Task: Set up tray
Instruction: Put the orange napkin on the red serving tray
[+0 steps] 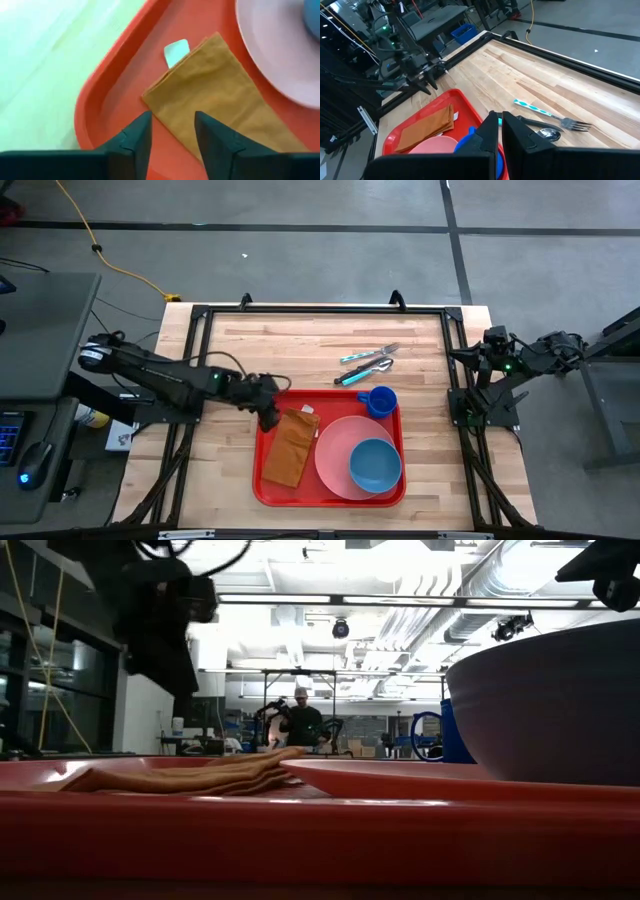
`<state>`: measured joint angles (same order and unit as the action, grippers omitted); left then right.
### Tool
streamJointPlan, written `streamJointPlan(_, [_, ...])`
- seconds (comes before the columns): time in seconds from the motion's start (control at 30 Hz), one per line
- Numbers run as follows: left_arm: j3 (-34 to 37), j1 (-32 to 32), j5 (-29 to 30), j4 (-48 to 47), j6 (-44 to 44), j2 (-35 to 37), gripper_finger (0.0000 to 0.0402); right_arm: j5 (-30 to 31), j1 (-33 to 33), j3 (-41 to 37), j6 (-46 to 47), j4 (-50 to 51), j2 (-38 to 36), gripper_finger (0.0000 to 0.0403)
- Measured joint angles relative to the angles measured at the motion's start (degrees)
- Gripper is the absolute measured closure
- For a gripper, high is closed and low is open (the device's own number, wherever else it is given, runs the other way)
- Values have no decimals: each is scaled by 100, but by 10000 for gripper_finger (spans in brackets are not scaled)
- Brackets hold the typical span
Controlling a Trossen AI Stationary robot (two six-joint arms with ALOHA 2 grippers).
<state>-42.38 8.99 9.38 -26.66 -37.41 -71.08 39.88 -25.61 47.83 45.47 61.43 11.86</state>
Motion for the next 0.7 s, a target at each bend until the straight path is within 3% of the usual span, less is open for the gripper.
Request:
streamJointPlan(0.2, [-23,-493,-1127,296,1642,-83,289,33,2,0,253,-76,0,402])
streamJointPlan(0.47, [-21,-608,-1331,270,2739,-356,385,272,2,0,251,-483,0,402])
streamJointPlan(0.57, [-19,-599,-1309,270,2934,-464,387,422,0,0,260,-545,0,401])
streamJointPlan(0.7, [-19,-599,-1139,306,3052,-684,352,484,1,0,409,-555,0,402])
